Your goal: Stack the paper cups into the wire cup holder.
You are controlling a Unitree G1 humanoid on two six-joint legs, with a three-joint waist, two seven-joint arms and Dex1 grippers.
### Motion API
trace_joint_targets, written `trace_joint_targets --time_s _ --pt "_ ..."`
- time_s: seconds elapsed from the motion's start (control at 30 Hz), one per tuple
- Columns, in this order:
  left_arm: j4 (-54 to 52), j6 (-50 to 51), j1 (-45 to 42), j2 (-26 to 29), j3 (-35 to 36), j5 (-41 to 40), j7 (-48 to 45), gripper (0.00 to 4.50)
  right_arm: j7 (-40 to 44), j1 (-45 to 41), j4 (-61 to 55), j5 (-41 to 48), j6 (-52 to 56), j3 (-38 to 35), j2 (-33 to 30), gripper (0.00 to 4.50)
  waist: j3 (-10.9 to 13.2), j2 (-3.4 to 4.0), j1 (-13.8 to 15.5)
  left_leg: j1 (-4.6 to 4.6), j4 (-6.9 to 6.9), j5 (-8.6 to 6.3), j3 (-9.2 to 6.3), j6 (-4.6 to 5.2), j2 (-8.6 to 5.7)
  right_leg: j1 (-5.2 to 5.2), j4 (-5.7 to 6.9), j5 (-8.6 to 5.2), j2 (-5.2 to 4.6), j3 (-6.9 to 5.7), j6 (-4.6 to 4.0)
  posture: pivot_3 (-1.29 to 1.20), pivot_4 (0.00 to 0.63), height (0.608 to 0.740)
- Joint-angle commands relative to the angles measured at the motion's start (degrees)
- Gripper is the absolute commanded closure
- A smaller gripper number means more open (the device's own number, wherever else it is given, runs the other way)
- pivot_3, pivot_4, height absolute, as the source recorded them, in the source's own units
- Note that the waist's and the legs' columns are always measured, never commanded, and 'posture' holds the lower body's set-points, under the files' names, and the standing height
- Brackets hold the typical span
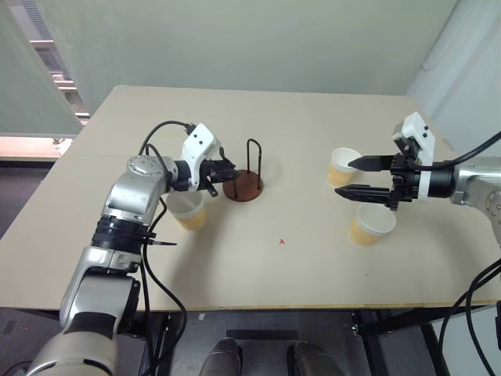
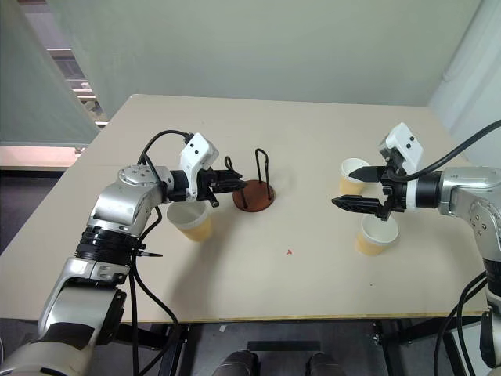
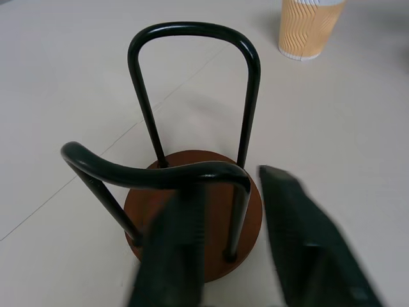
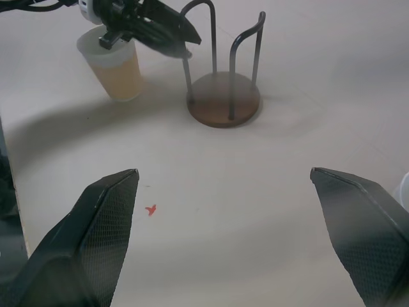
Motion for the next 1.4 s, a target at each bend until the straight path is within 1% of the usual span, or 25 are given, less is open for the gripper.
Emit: trace_joint_targets --time_s 0.03,0.27,0.37,0.5,0.6,0.8,1.0,1.2,1.3,1.4 --pt "-2.4 -0.9 -0.1 1.0 1.9 -0.3 -0.9 4.48 -0.2 -0.5 -1.1 0.9 -1.0 -2.5 -1.0 0.0 0.0 0.0 0.0 0.0 0.0 0.0 0.0 0.0 0.0 0.0 0.0 0.0 0.0 0.0 0.0 0.0 0.15 0.74" --pt "-4.2 -1.3 -0.4 0.4 2.9 -1.8 -2.5 4.48 0.7 0.5 -1.2 0.2 -4.2 -2.6 -1.5 0.0 0.0 0.0 0.1 0.0 0.02 0.0 0.0 0.01 0.0 0.0 0.0 0.01 0.0 0.0 0.01 0.0 0.15 0.74" --pt "-6.4 -0.8 -0.5 -0.5 2.7 -3.1 -4.0 4.48 1.6 1.5 -1.8 1.0 -4.6 -4.0 -3.1 0.0 0.0 -0.01 0.3 -0.03 0.03 -0.01 0.0 0.02 -0.02 0.01 -0.01 0.0 -0.02 -0.01 0.03 0.0 0.15 0.74" --pt "-12.1 2.2 0.0 -2.3 0.4 -6.0 -8.3 4.48 4.4 3.9 -3.5 4.6 -1.8 -7.8 -7.7 0.0 0.0 -0.01 0.9 -0.14 0.09 0.02 0.01 -0.04 -0.08 0.01 -0.04 -0.05 -0.05 -0.01 0.11 0.0 0.15 0.74" --pt "-15.9 4.0 1.4 -3.6 -2.6 -7.1 -10.9 4.48 5.0 5.7 -5.7 7.1 0.6 -10.9 -10.9 0.0 0.0 -0.01 1.0 -0.16 0.13 0.07 0.06 -0.13 -0.14 0.07 -0.13 -0.07 -0.09 -0.01 0.19 0.0 0.15 0.74" --pt "-19.8 3.5 5.0 -3.9 -8.1 -6.1 -13.9 4.48 4.2 8.0 -8.8 10.7 3.1 -15.2 -14.3 0.0 0.0 -0.01 0.9 -0.11 0.19 0.01 0.18 -0.04 -0.24 0.15 -0.17 -0.07 -0.1 -0.01 0.43 0.0 0.15 0.74" --pt "-18.8 1.3 5.6 -4.9 -10.3 -3.9 -13.2 4.48 2.4 9.3 -10.3 11.4 2.6 -15.1 -14.3 0.0 0.0 0.0 1.0 0.0 0.53 -0.22 0.1 0.36 -0.27 0.46 -0.19 -0.01 -0.11 0.03 0.59 0.0 0.15 0.74" --pt "-20.6 2.1 7.7 -5.2 -12.3 -2.0 -11.8 4.48 1.7 7.8 -9.3 10.5 0.5 -12.0 -13.6 0.0 0.0 0.03 1.0 0.06 0.92 -0.38 0.06 0.64 -0.3 0.73 -0.29 0.04 -0.19 0.04 0.66 0.0 0.15 0.74" --pt "-22.2 1.4 8.2 -3.1 -12.4 -0.3 -11.6 3.68 2.3 5.9 -7.7 8.7 -1.9 -8.5 -13.2 0.0 0.0 0.09 1.0 0.09 0.92 -0.38 0.04 0.65 -0.3 0.84 -0.48 0.09 -0.18 0.03 0.67 0.0 0.15 0.74" --pt "-23.4 1.2 8.6 -0.9 -11.7 0.5 -11.7 2.68 3.0 3.7 -5.7 6.8 -4.2 -5.1 -12.6 0.0 0.0 0.08 0.8 0.07 0.9 -0.41 0.04 0.68 -0.29 0.79 -0.53 0.19 -0.19 0.03 0.66 0.0 0.15 0.74"
